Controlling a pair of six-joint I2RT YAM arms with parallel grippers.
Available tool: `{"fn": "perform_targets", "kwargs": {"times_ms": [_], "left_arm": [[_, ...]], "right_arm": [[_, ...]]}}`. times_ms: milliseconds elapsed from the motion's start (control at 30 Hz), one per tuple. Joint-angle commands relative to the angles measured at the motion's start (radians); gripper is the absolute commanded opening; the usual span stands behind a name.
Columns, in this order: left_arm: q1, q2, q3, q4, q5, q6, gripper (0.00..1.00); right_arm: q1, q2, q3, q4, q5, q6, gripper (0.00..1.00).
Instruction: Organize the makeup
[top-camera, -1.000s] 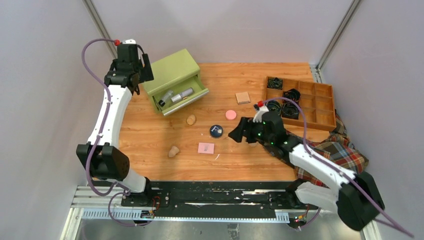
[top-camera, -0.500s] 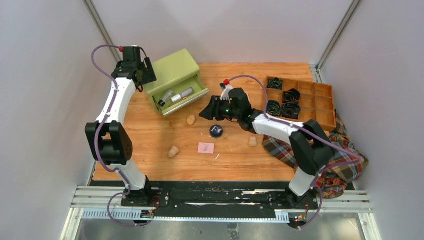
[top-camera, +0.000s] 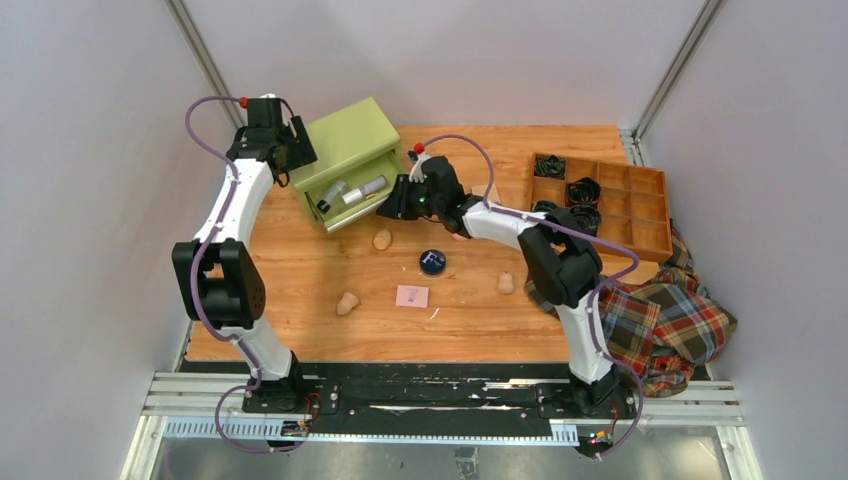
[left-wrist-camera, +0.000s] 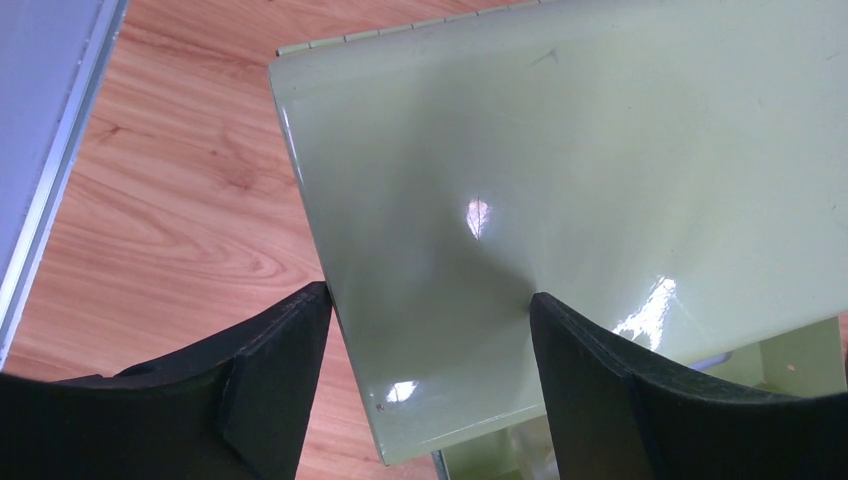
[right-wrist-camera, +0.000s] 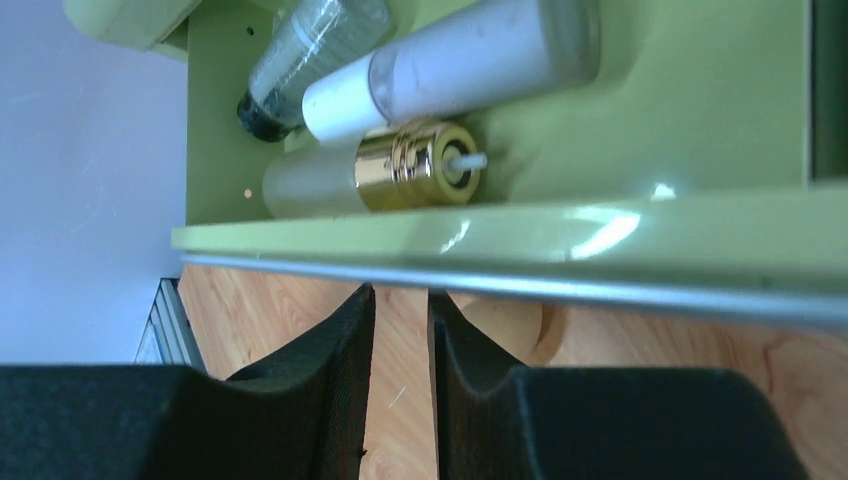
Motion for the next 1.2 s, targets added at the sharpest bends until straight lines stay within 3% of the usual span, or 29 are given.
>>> {"fn": "perform_targets", "kwargs": {"times_ms": [0,433,733,867,933,1033,1167], "left_arm": [[0.017,0.016,-0.018,-0.043,0.015,0.02,0.77],[0.019,0.095,0.026,-0.087,0.127,0.059,0.79],[0.019,0.125,0.083,-0.115,0.197,0.015,0.79],[0.023,0.1,0.087,-0.137,0.188,0.033,0.8],[0.025,0.078,0.077,-0.13,0.193,0.025,0.8],[0.024,0.05,0.064,-0.115,0.196,0.011,0.8],[0.029,-0.008,0.021,-0.068,0.203,0.009,0.82]], "right_arm": [[0.016,0.067,0.113,-0.005,0.0,0.02,0.25],[0.02,0.243,0.426,-0.032,0.075,-0.115,0.28],[0.018,0.433,0.676,0.009,0.128,-0.101,0.3],[-0.011,0.391,0.584,0.095,0.092,-0.046,0.34],[-0.023,0.317,0.459,0.178,0.074,-0.007,0.35],[-0.023,0.158,0.113,0.42,0.184,0.06,0.35],[-0.03,0.123,-0.018,0.52,0.245,0.244,0.46]]}}
